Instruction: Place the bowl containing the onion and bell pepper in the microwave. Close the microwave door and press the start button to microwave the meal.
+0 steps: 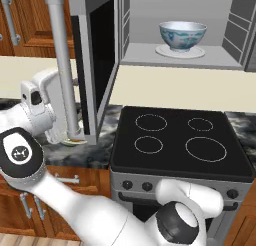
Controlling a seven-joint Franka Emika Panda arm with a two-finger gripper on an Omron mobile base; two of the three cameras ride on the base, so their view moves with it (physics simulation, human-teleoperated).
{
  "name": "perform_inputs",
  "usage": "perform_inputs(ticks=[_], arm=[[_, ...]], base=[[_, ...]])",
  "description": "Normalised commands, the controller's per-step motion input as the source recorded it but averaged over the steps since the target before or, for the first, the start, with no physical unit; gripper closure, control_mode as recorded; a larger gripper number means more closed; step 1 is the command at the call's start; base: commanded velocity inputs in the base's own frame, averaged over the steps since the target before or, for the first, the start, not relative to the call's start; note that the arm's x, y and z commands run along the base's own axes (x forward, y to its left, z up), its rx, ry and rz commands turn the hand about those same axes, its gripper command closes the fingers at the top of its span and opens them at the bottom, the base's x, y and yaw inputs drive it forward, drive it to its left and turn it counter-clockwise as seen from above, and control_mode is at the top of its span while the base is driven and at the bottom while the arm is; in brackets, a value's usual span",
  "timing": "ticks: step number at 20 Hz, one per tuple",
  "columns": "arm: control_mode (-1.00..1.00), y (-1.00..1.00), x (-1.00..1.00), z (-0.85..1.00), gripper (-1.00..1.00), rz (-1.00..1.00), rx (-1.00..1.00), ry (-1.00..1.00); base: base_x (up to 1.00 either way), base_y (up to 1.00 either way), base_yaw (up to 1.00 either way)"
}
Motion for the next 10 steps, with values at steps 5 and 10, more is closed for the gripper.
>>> perform_inputs(ticks=[5, 10], arm=[[-1.0, -1.0, -0.01, 0.0, -1.0, -0.38, 0.15, 0.0], [-1.0, -1.0, -0.07, 0.02, -1.0, -0.32, 0.19, -0.01]], base=[[0.0, 0.0, 0.0], [0.0, 0.0, 0.0]])
